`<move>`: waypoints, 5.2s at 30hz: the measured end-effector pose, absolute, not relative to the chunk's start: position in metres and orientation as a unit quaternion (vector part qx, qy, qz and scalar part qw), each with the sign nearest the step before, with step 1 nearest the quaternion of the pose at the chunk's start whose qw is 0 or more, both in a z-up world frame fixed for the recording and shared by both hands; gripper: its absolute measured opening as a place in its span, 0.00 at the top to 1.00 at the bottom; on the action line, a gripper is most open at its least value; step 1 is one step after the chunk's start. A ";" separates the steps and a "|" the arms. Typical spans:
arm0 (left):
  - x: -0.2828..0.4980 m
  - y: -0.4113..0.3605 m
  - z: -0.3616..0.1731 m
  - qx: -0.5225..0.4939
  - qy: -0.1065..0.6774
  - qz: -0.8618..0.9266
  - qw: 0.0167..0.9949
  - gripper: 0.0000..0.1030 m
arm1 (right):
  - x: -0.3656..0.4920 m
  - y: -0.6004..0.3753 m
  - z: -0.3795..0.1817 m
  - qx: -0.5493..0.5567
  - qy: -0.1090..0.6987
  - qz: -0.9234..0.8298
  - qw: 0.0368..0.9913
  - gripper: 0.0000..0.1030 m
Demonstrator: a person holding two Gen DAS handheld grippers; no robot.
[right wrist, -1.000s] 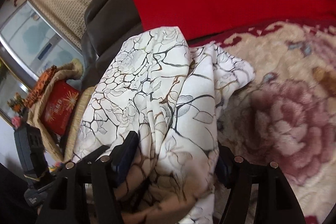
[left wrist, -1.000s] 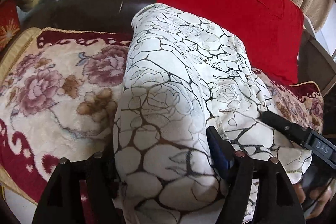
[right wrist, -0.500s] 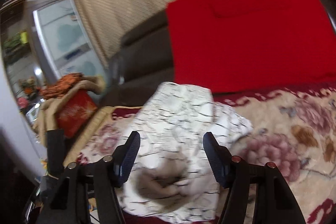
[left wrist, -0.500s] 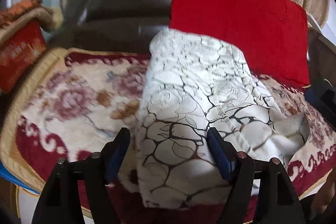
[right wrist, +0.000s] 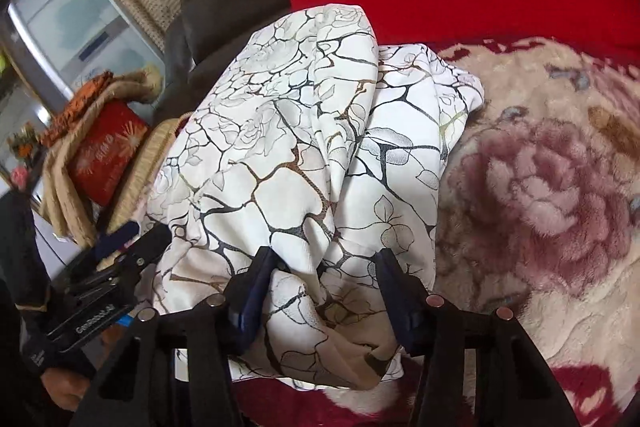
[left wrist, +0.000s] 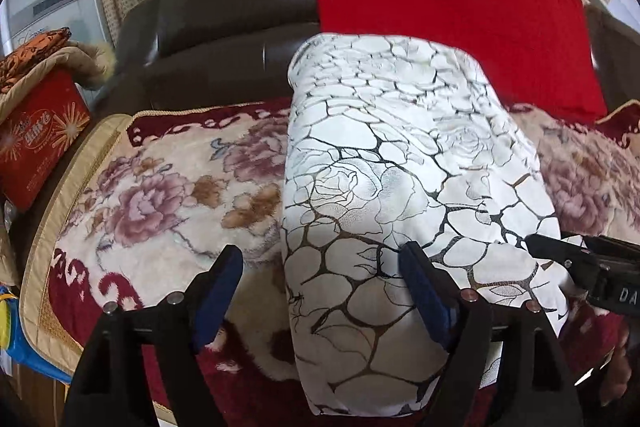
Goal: Fold large clothes
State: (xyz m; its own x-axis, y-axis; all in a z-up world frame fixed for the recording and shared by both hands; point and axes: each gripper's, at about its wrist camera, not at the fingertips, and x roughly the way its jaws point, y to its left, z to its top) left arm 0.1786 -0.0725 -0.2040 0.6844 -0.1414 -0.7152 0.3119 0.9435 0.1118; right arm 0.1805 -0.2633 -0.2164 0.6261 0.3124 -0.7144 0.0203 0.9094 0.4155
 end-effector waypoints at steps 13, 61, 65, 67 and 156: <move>0.146 -0.084 -0.186 0.166 0.352 -0.074 0.918 0.17 | 0.154 -0.261 -0.188 0.200 0.390 0.050 0.898 0.42; -0.008 -0.037 0.015 0.107 0.145 0.015 0.983 0.00 | -0.003 -0.232 0.021 0.151 0.201 0.089 0.964 0.28; -0.019 -0.031 0.024 0.098 0.141 0.019 0.985 0.00 | -0.011 -0.226 0.030 0.148 0.198 0.092 0.965 0.28; -0.023 -0.028 0.028 0.094 0.139 0.022 0.986 0.00 | -0.015 -0.222 0.034 0.148 0.200 0.094 0.964 0.28; 0.029 -0.048 0.015 0.104 0.203 -0.014 0.974 0.00 | 0.038 -0.207 0.023 0.114 0.250 0.027 0.961 0.25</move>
